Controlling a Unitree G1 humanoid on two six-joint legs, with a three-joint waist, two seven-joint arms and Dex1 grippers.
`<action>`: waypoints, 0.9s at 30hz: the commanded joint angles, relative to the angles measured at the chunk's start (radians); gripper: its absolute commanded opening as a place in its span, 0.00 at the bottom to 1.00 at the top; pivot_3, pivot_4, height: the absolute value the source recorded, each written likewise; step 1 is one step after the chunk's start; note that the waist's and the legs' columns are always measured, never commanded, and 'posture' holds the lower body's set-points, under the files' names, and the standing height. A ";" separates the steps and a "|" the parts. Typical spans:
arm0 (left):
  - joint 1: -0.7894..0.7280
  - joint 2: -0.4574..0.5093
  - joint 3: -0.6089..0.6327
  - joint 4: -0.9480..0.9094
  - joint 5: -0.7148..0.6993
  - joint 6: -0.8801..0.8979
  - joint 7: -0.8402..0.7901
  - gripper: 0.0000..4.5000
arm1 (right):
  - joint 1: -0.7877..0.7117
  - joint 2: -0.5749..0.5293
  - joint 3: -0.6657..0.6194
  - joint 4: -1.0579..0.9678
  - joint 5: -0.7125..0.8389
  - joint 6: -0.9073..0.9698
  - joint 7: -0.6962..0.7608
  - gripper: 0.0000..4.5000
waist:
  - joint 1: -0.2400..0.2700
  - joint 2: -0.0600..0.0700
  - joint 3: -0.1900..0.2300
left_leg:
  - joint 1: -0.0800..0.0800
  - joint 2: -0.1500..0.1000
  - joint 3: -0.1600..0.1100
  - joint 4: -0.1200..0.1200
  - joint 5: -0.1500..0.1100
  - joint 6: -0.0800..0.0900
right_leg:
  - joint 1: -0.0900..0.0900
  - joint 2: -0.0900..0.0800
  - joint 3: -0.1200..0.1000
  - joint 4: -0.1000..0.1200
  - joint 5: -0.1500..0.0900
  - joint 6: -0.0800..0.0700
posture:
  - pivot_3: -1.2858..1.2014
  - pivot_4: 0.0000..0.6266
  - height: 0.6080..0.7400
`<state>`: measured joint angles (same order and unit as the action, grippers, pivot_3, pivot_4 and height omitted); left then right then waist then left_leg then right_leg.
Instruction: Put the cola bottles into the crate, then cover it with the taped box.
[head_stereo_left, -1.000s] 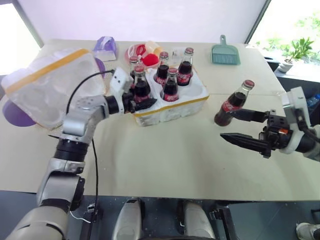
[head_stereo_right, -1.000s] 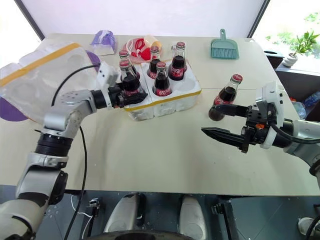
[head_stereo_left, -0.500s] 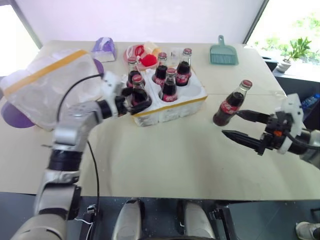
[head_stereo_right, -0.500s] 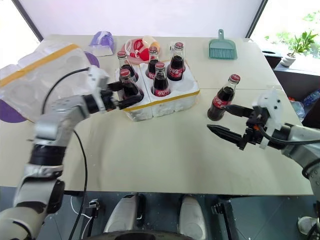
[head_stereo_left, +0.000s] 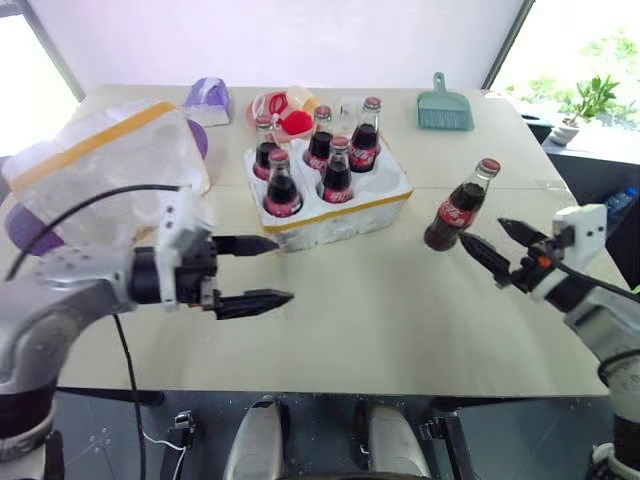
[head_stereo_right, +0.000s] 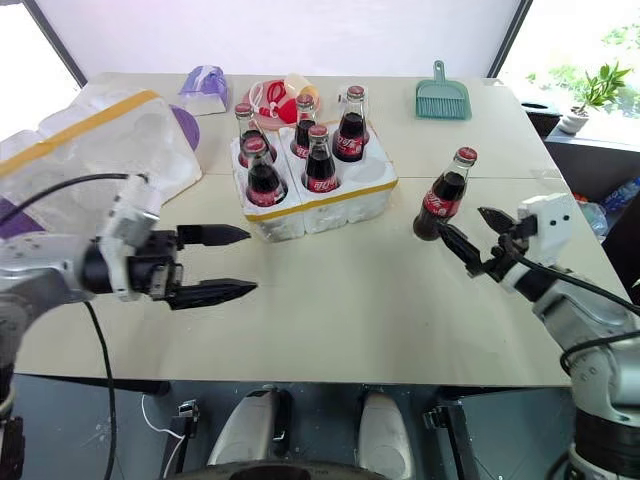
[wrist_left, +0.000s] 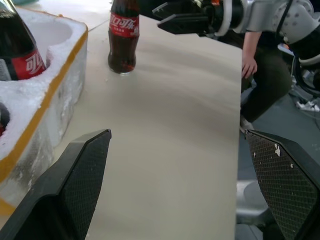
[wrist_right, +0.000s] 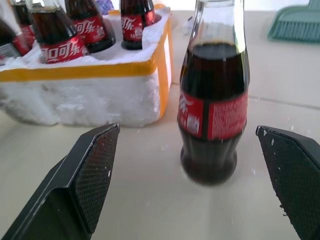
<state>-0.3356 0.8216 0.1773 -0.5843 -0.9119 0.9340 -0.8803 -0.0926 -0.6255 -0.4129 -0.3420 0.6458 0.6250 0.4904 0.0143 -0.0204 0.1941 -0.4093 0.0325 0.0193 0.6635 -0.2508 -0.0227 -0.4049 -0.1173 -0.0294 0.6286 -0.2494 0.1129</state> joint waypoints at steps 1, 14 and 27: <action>-0.051 -0.047 -0.048 0.023 0.061 -0.070 0.048 0.99 | -0.060 0.016 0.036 0.065 -0.055 -0.059 -0.011 1.00 | -0.001 0.000 0.000 | 0.000 0.000 0.000 0.000 0.000 0.000 | 0.000 0.000 0.000 0.000 0.000 0.000 | 0.52 0.24 0.97; -0.093 -0.088 -0.088 0.059 0.090 -0.115 0.052 0.99 | -0.233 0.075 0.111 0.291 -0.087 -0.118 0.047 1.00 | -0.005 0.000 0.000 | 0.000 0.000 0.000 -0.001 0.000 0.000 | -0.001 0.000 0.000 0.001 0.002 0.004 | 0.52 0.24 0.97; -0.108 -0.095 -0.095 0.061 0.100 -0.123 0.068 1.00 | -0.347 0.057 0.077 0.328 -0.066 -0.117 0.076 0.62 | -0.005 0.002 0.001 | 0.000 0.000 0.000 -0.001 0.000 0.000 | -0.002 0.000 0.000 0.001 0.002 0.005 | 0.52 0.24 0.97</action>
<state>-0.4354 0.7307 0.0696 -0.5024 -0.8153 0.8362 -0.8204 -0.4071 -0.5478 -0.2895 0.0749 0.5335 0.5091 0.5618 0.0093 -0.0187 0.1953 -0.4096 0.0327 0.0194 0.6620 -0.2509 -0.0224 -0.4067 -0.1169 -0.0297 0.6294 -0.2471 0.1175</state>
